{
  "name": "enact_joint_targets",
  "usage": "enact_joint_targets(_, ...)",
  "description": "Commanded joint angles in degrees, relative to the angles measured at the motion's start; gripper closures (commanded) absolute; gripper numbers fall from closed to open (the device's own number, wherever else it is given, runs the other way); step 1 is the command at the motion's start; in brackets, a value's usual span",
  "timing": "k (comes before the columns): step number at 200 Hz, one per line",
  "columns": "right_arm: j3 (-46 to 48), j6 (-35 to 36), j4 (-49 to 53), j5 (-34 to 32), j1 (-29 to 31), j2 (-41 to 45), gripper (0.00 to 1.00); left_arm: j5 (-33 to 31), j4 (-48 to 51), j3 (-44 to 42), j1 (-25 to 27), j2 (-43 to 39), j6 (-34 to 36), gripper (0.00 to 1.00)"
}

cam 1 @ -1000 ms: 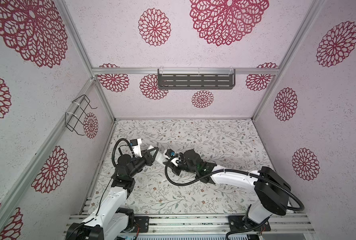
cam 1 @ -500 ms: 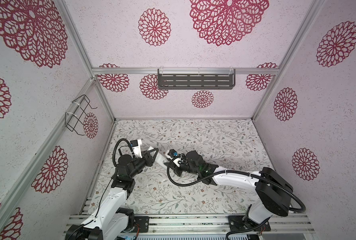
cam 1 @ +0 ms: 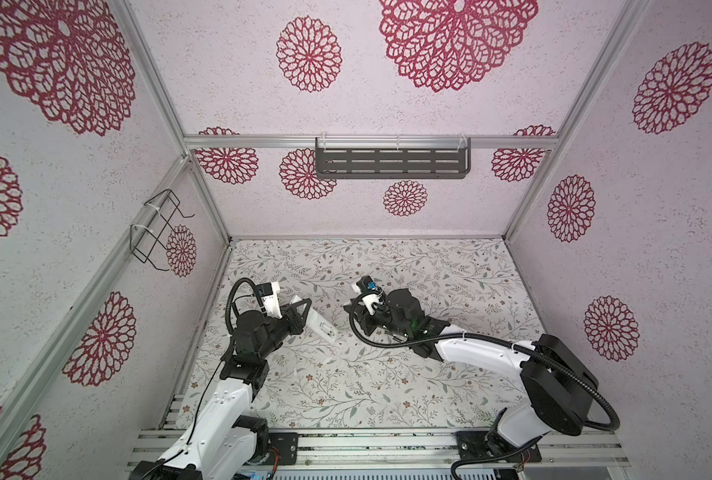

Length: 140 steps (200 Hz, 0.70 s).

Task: Load the batteries into the remote control
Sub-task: 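Lower the remote onto the table and open the right gripper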

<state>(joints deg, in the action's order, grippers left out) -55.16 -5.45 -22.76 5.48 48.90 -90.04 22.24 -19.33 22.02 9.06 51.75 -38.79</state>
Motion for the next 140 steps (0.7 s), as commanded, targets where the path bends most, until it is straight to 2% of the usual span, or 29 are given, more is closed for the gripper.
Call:
enact_joint_targets(1, -6.1, -4.7, 11.0, -4.1, -3.6, -2.6, 0.76, -0.3, 0.0, 0.7, -0.3, -0.6, 1.1, 1.00)
enact_joint_targets(27, -13.0, -8.3, 21.7, -4.8, -7.2, -8.8, 0.76, -0.4, 0.2, 0.7, -0.3, -1.1, 1.0, 1.00)
enact_joint_targets(57, -19.0, -12.5, 27.6, -5.8, -9.0, -15.6, 0.78, -0.1, 0.2, 0.5, -0.3, -1.4, 1.1, 1.00)
enact_joint_targets(107, -24.7, -16.4, 31.4, -7.8, -9.7, -22.9, 0.79, 0.3, -0.7, 0.3, -0.3, -1.8, 0.8, 1.00)
enact_joint_targets(140, -25.4, -18.2, 32.3, -8.9, -9.8, -25.0, 0.78, 0.4, -1.6, 0.2, -0.3, -1.8, 0.6, 1.00)
